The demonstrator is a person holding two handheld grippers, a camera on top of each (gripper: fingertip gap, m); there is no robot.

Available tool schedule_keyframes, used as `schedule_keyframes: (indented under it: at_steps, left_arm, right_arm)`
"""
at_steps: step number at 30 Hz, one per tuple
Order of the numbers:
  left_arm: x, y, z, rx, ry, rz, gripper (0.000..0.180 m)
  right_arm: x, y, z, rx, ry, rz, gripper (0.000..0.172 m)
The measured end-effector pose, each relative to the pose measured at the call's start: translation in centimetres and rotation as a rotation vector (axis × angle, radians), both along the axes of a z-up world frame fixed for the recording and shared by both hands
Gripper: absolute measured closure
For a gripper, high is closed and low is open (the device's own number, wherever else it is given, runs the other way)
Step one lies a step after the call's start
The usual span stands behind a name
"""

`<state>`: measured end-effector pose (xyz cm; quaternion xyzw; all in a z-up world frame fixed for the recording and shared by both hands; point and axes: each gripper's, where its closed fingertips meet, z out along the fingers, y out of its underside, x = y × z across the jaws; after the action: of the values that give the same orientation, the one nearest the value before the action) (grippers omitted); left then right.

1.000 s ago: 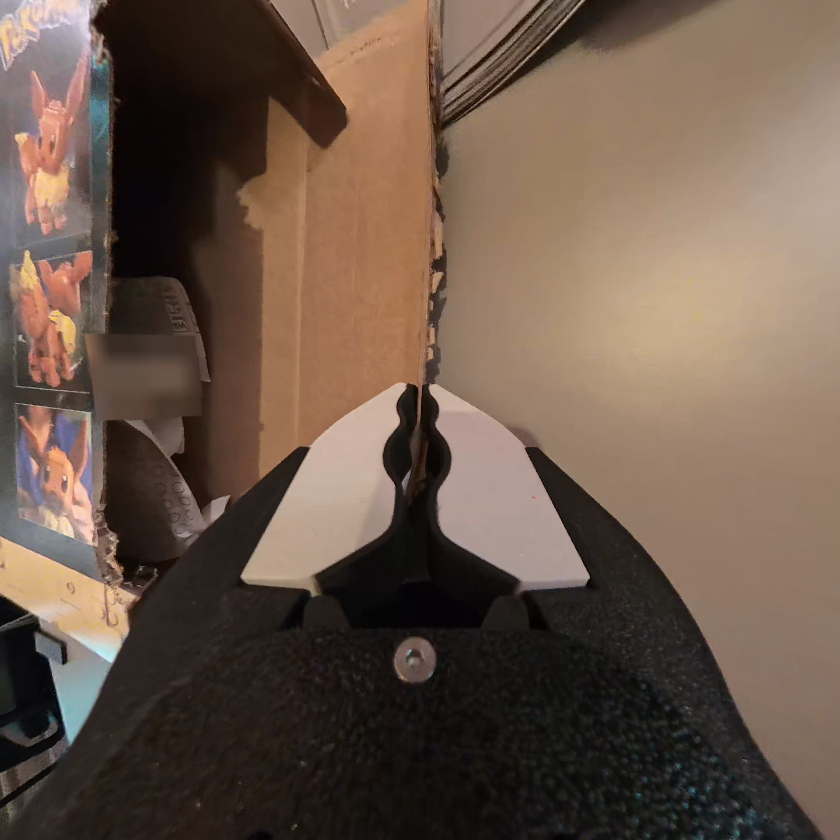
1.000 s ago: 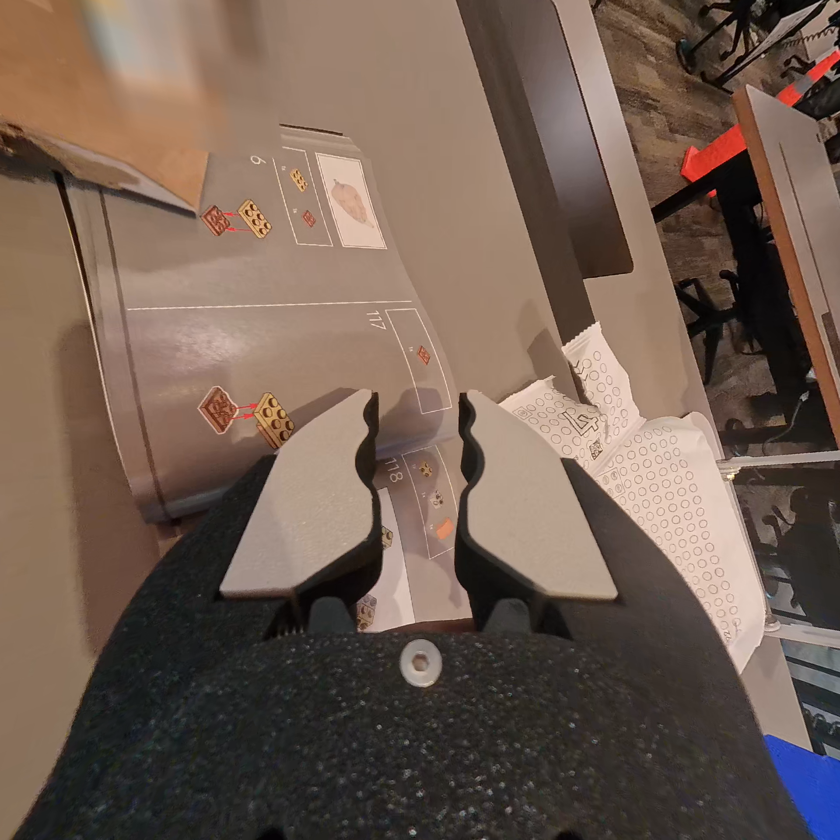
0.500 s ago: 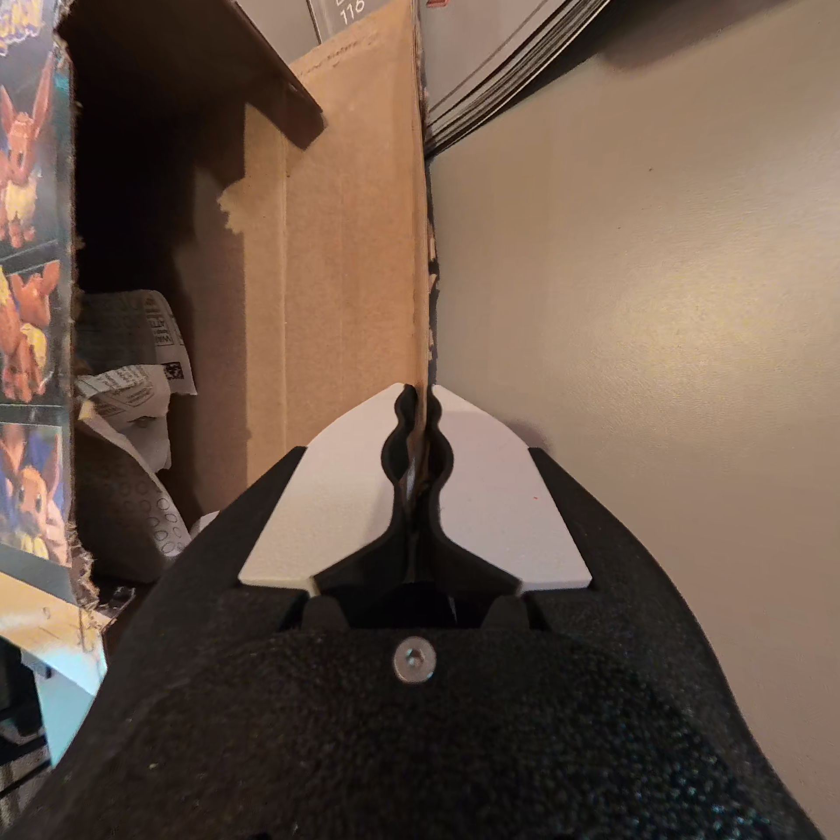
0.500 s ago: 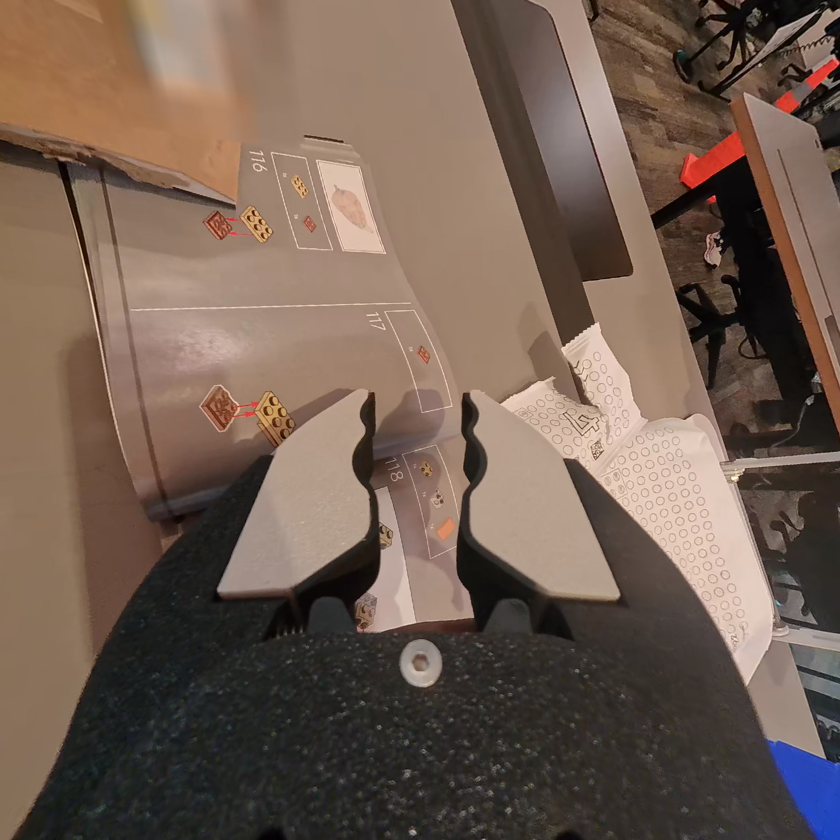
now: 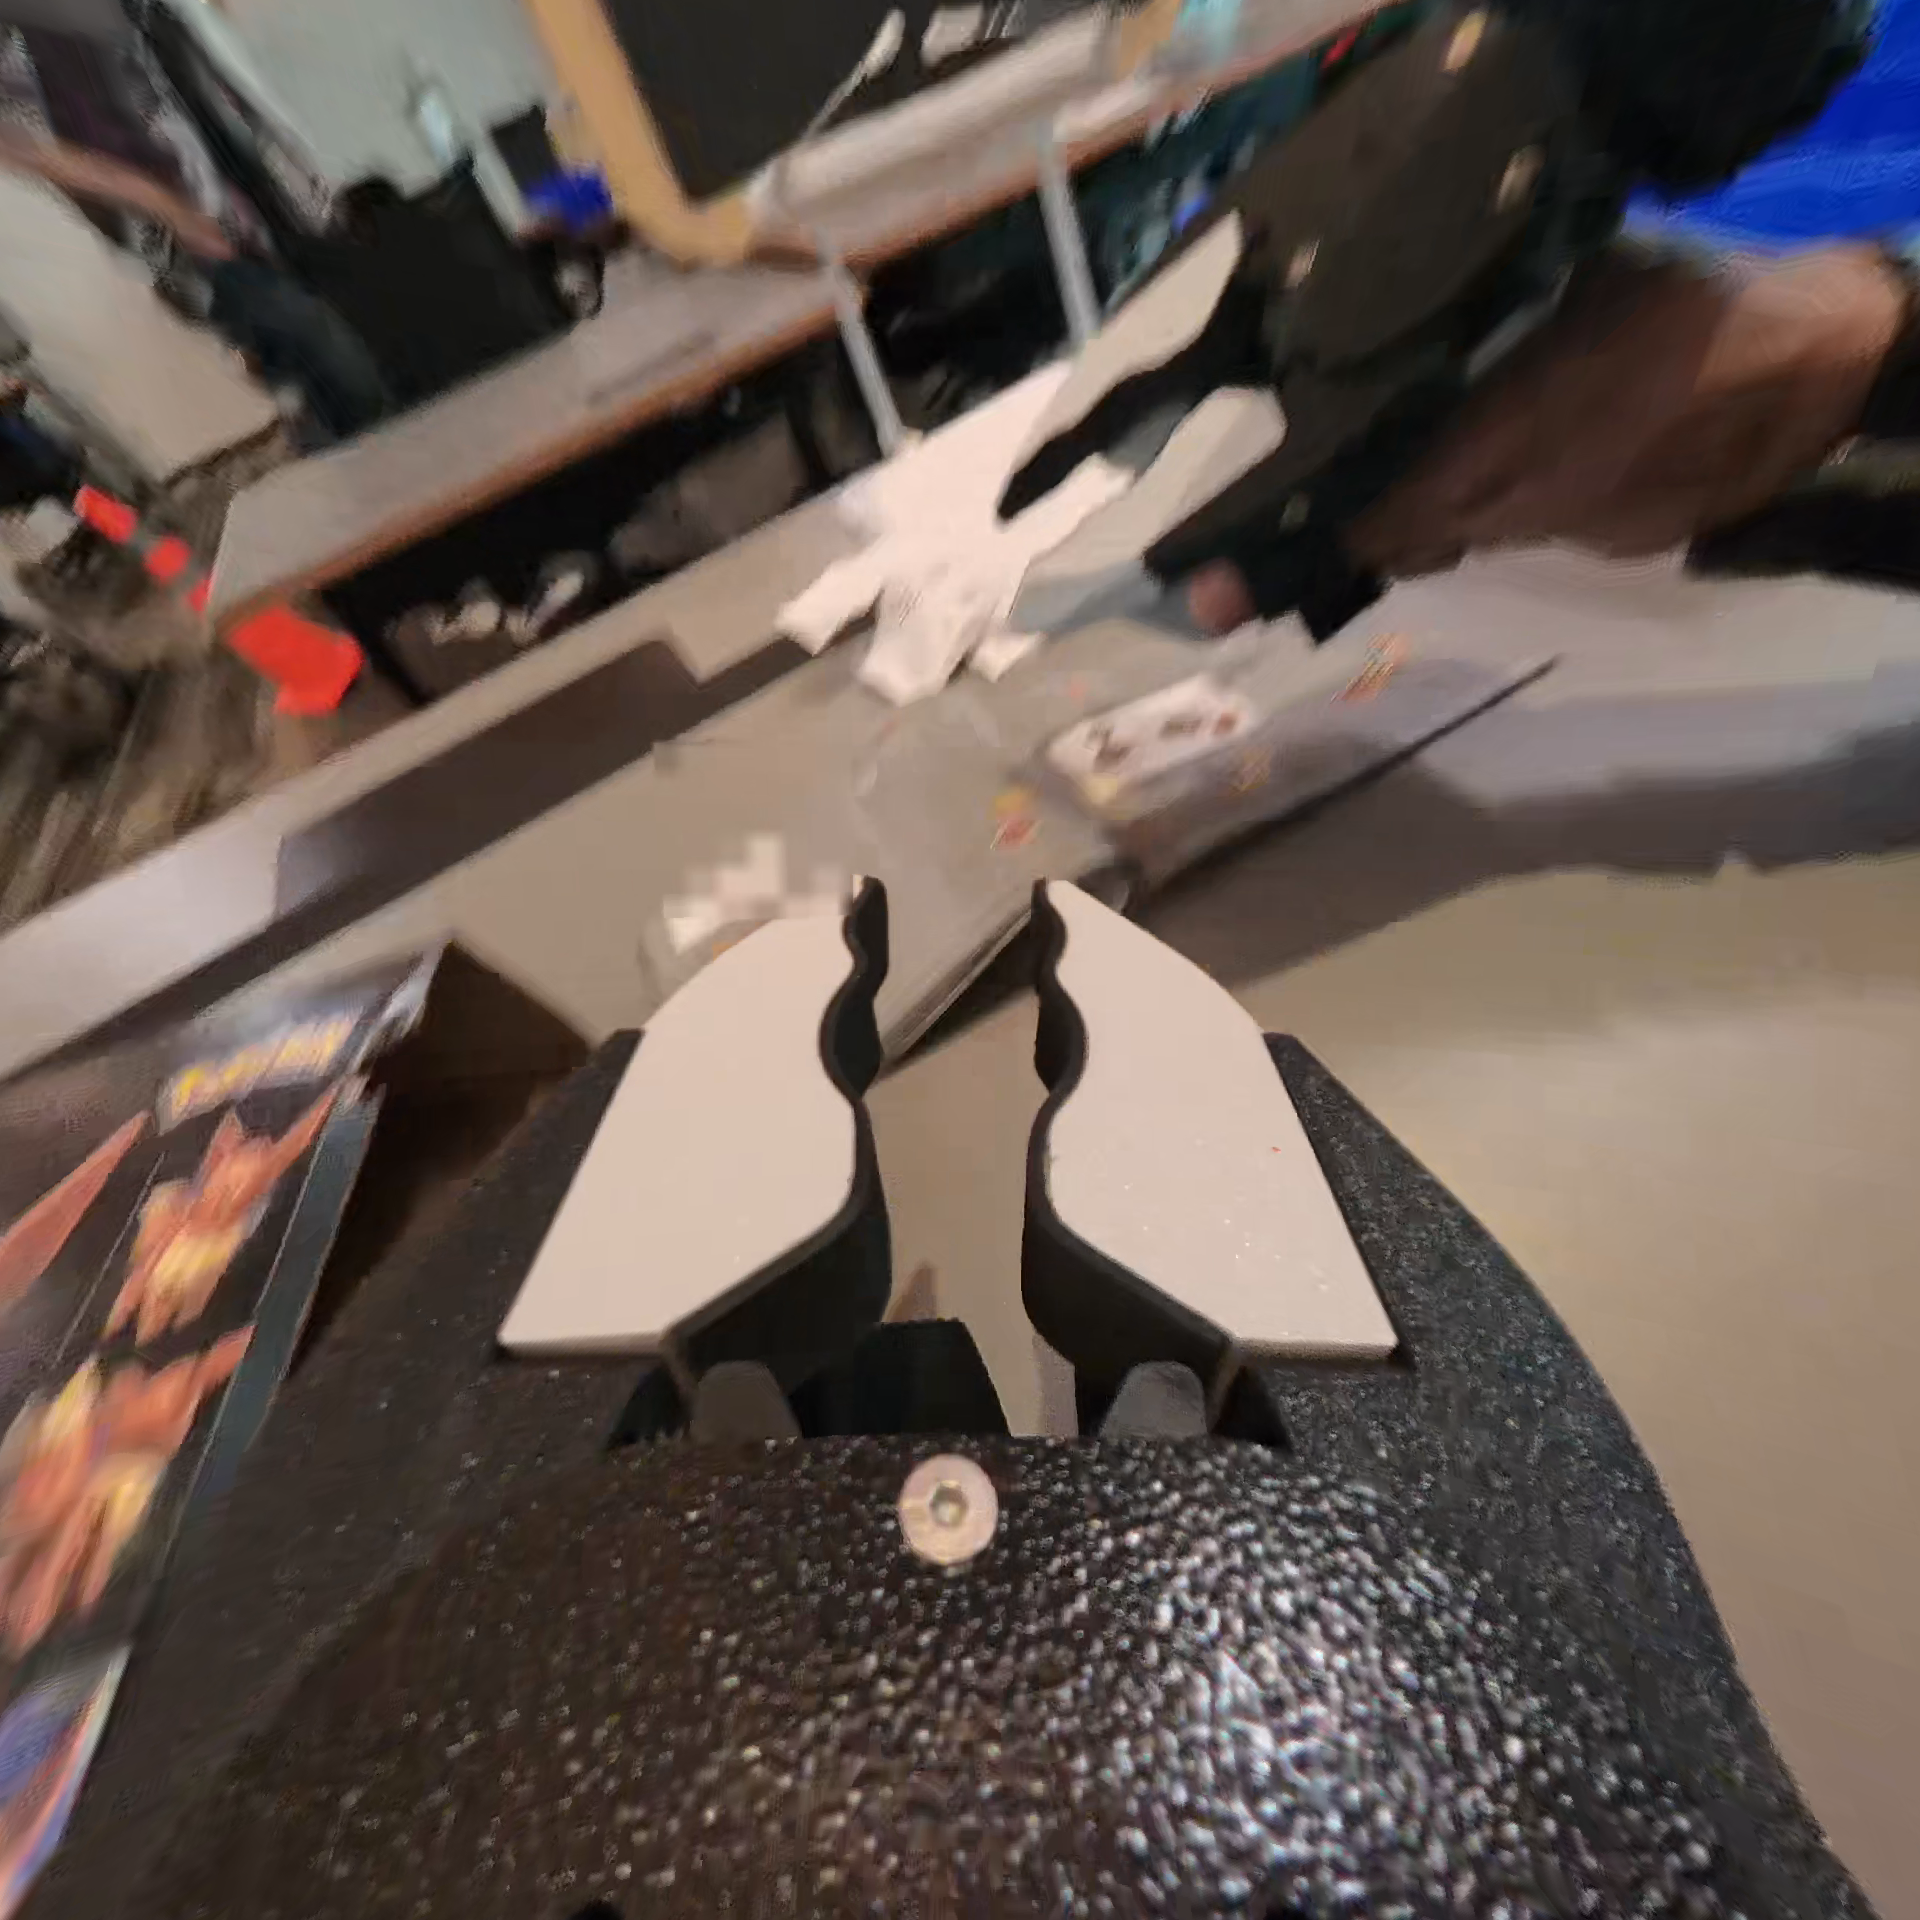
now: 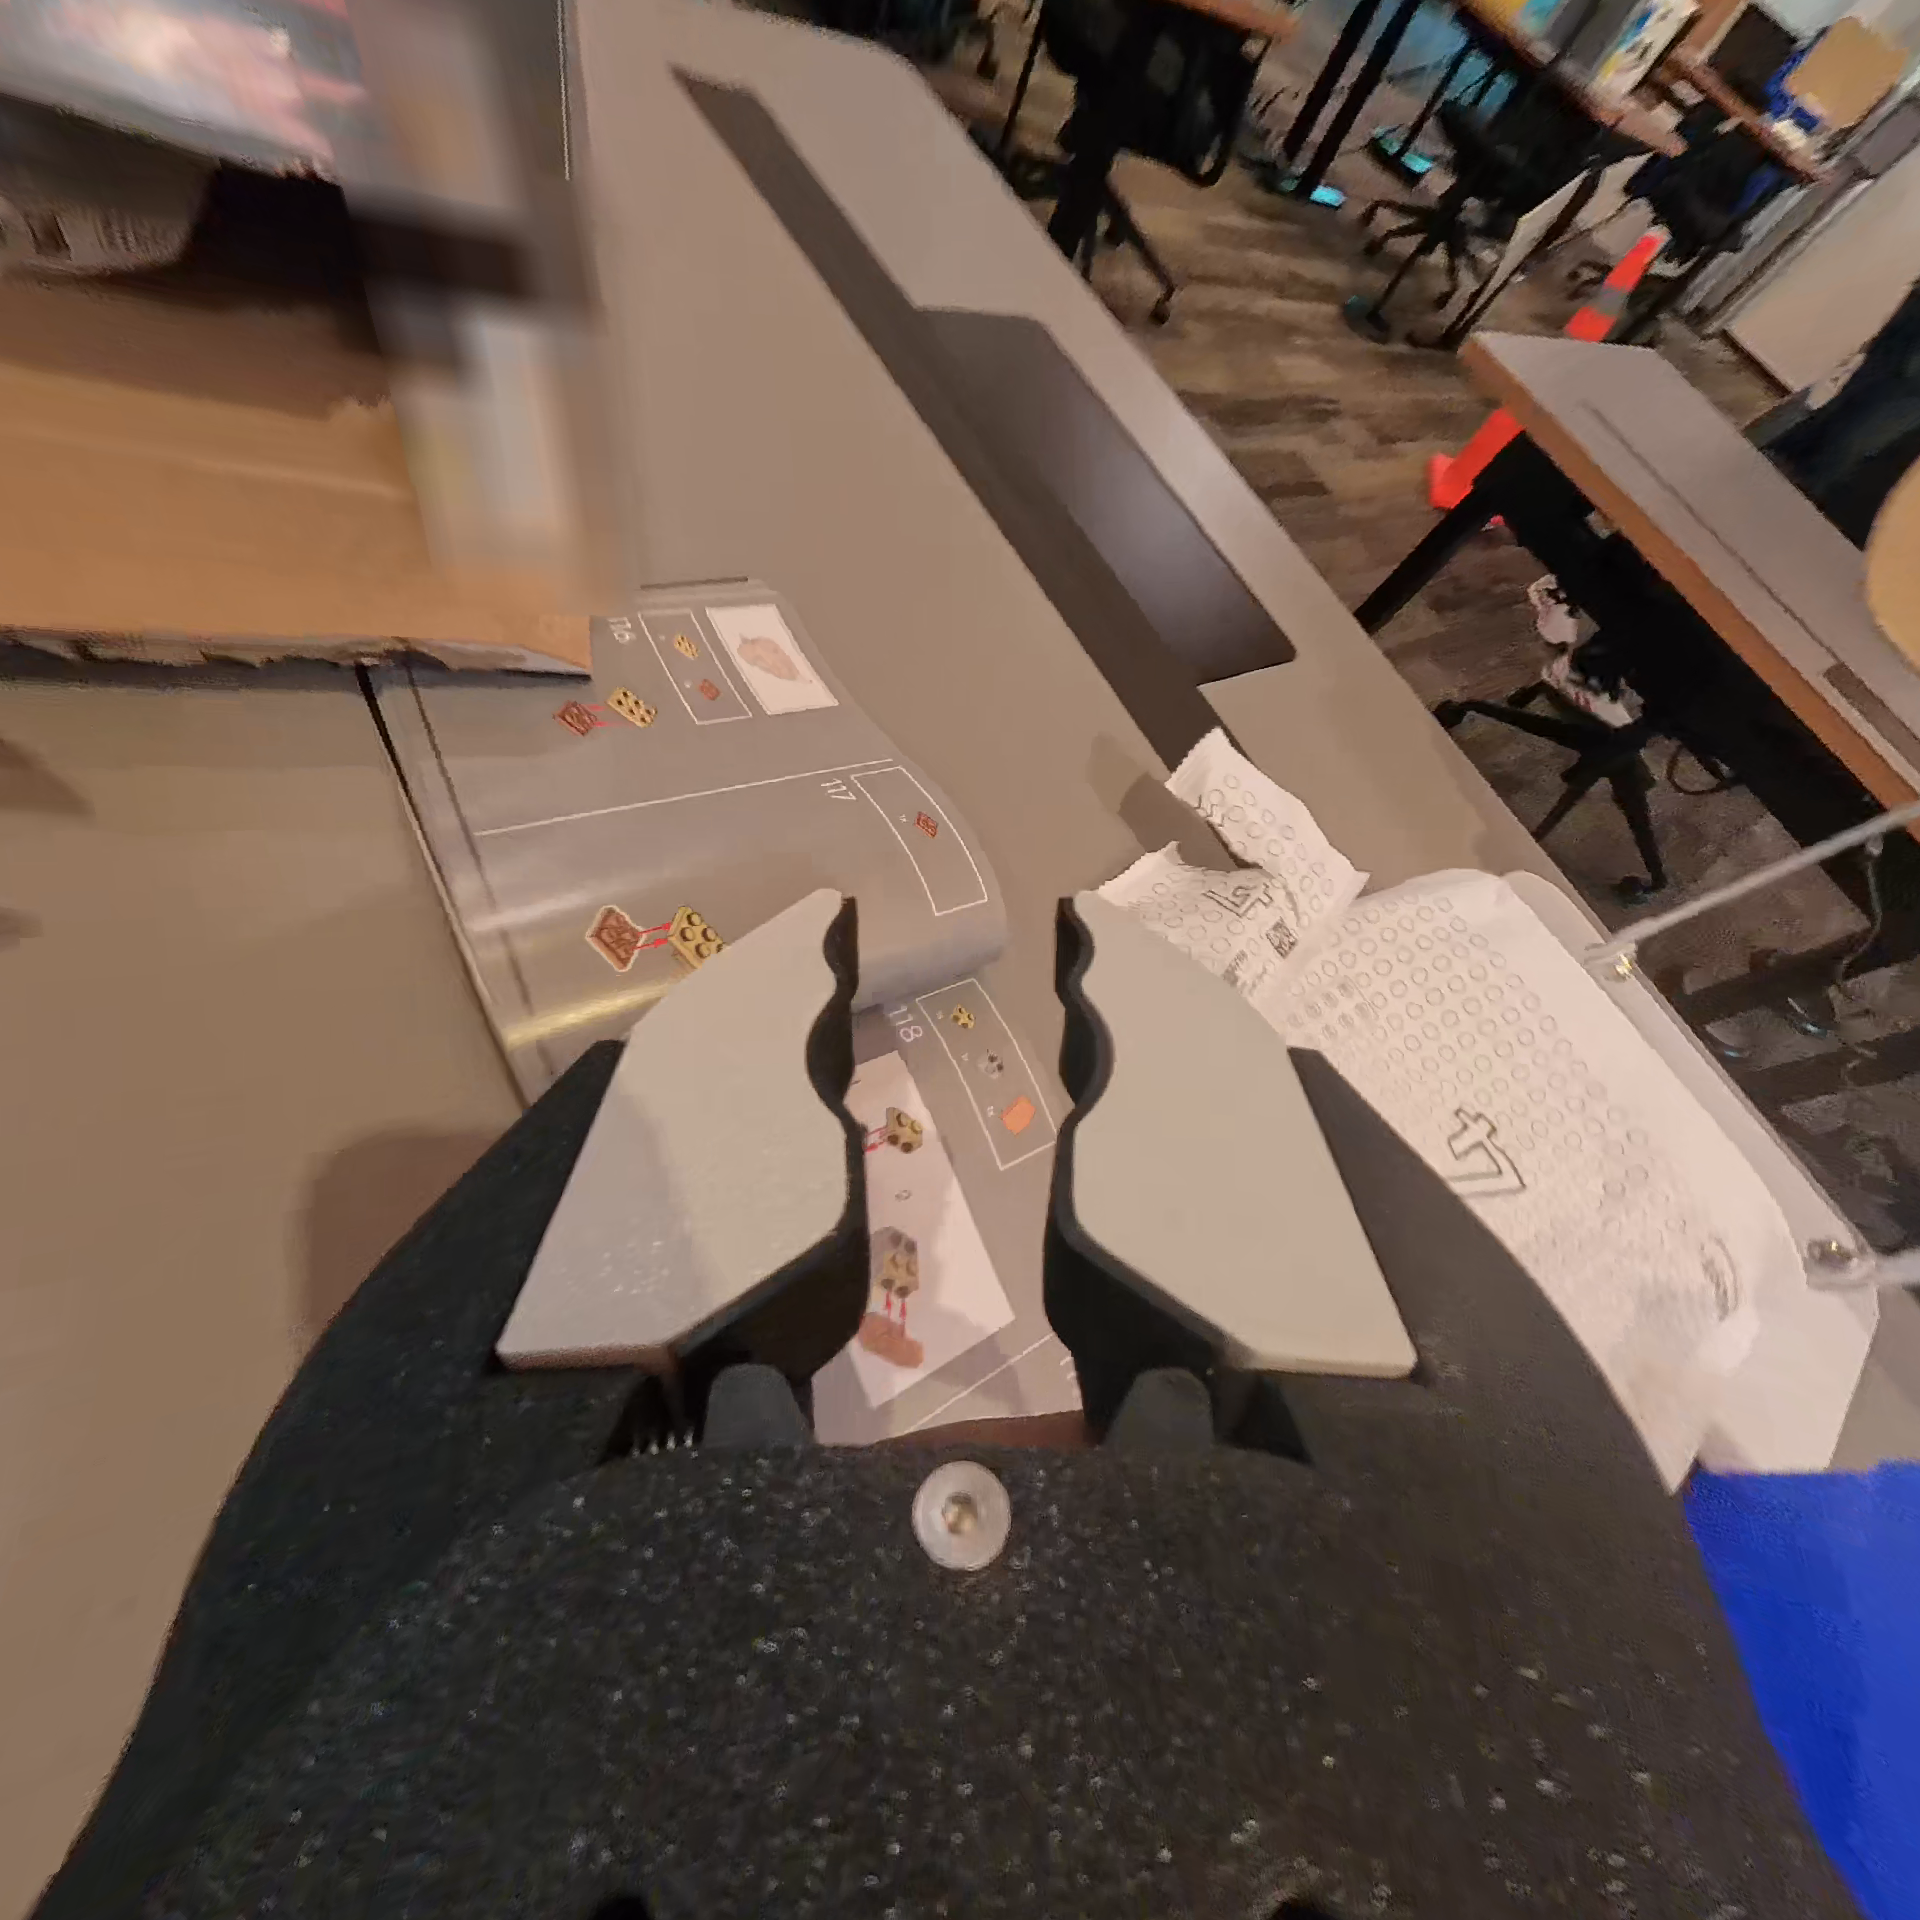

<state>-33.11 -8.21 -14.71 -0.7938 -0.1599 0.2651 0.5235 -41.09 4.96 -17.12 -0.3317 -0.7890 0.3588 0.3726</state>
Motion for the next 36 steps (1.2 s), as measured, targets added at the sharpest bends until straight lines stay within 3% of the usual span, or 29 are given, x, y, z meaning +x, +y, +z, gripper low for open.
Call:
schedule_keyframes:
  at_steps: [4,9,16,22,29,36]
  left_arm:
    - [0.6,5.9,0.5,0.076,0.067,-0.185,0.178]
    - [2.2,12.2,-1.5,0.11,0.086,-0.323,0.18]
    - [5.1,18.3,-0.8,0.325,0.065,-0.395,0.18]
    - [8.3,17.9,0.7,0.413,0.179,-0.495,0.18]
    - [9.5,16.0,3.9,0.818,-0.098,-0.576,0.18]
    - [8.7,15.1,5.6,1.072,-0.249,-0.565,0.18]
  right_arm:
    - [3.6,1.1,1.5,-0.16,0.119,-0.065,0.171]
    - [9.4,3.7,0.5,-0.245,0.214,-0.121,0.172]
    - [13.9,6.4,0.5,-0.392,0.216,-0.103,0.172]
    - [15.0,5.0,0.8,-0.448,0.236,0.021,0.172]
    - [16.3,3.5,2.4,-0.459,0.338,0.11,0.172]
    - [17.2,2.4,2.0,-0.476,0.285,0.131,0.17]
